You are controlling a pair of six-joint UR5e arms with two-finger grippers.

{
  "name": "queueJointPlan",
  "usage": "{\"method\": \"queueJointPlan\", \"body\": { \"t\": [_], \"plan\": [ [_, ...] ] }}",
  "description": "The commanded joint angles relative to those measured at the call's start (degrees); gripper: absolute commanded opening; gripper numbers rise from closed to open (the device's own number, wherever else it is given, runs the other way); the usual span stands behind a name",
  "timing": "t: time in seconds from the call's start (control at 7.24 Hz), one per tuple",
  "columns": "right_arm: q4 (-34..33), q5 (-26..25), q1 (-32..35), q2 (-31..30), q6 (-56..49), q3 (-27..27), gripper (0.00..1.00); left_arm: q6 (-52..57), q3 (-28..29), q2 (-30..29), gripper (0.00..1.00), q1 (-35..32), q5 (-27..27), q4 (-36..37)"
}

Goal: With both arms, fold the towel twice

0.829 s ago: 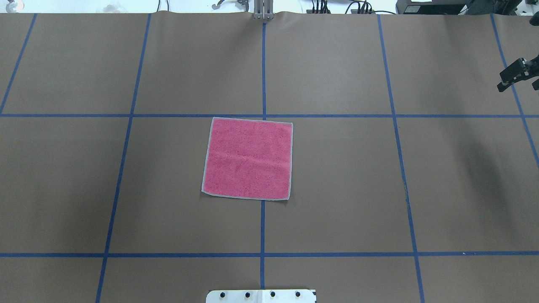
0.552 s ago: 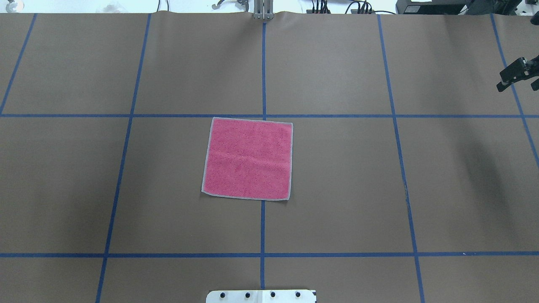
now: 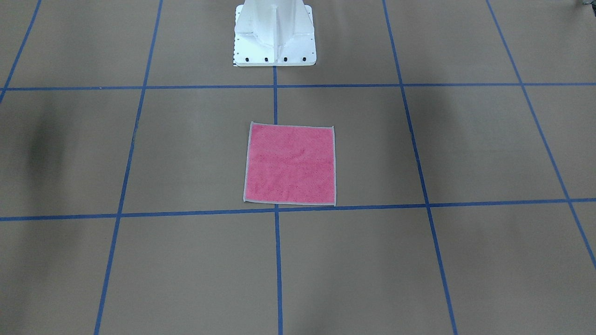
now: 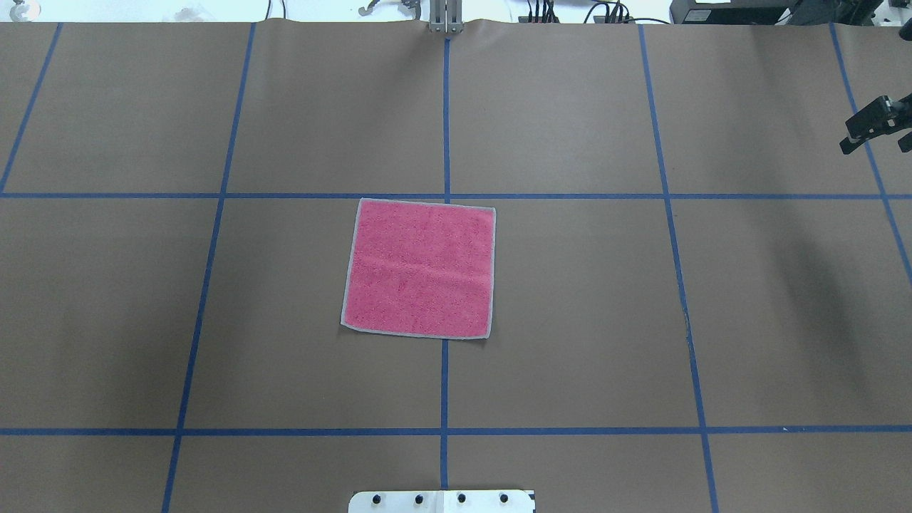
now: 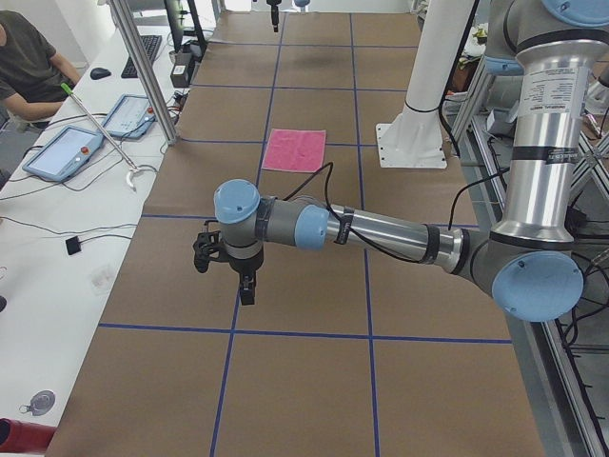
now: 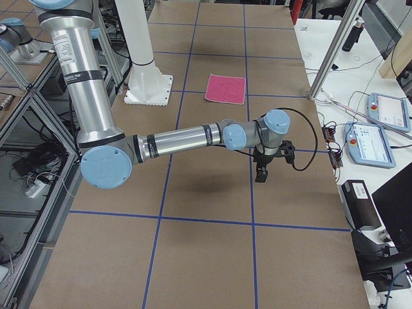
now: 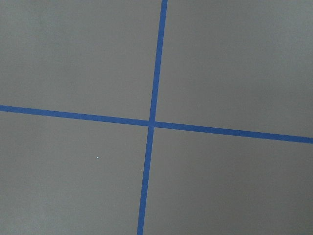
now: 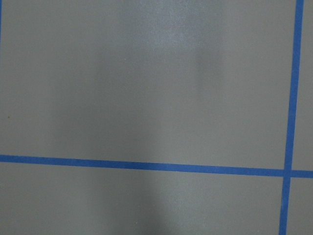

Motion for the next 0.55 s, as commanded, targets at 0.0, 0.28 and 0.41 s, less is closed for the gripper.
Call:
{"method": "queueJointPlan", "body": {
  "t": [0.0, 0.28, 0.41],
  "plan": [
    [0.0, 0.5, 0.0, -0.7, 0.2, 1.7, 1.00, -0.5, 0.1, -0.1, 1.00, 0.1, -2.6, -0.1],
    [2.2, 1.0, -0.1, -2.5, 0.2, 4.2, 1.00, -0.6, -0.7, 0.0, 1.00, 1.4, -2.7, -2.0],
    [2.9, 2.2, -0.2, -2.6, 0.3, 4.6, 1.00, -0.7, -0.6, 0.1, 1.00, 3.2, -2.7, -3.7]
  ]
}}
